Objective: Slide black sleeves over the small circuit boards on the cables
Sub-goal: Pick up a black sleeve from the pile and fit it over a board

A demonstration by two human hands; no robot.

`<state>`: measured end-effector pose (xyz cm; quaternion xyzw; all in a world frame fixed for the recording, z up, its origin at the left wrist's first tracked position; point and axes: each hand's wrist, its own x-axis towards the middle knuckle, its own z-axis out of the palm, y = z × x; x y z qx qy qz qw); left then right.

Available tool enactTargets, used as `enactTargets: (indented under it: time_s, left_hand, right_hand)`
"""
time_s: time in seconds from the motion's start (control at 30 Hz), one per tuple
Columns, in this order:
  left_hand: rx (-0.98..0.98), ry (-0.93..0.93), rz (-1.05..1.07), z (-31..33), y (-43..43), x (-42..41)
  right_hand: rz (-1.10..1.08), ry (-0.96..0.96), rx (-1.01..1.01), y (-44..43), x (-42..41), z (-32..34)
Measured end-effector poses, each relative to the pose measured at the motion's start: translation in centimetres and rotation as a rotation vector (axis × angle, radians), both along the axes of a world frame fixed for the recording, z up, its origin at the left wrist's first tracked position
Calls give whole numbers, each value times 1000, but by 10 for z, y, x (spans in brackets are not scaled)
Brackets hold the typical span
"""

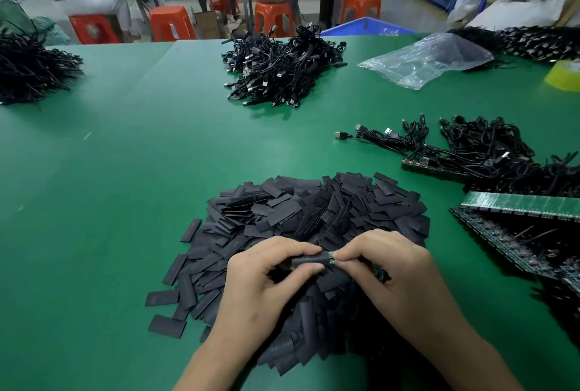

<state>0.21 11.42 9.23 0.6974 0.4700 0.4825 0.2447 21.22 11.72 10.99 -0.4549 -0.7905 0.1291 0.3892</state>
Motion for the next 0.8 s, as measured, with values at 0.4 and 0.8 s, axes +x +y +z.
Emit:
enactTargets:
  time_s: [0.4,0.8]
  left_hand:
    - [-24,-2,-32,-2,2,1]
    - [20,-37,3,2,-1,1]
  right_hand:
    - [18,-55,50,1,0,-4]
    - [-101,-36,141,0,-3,-6]
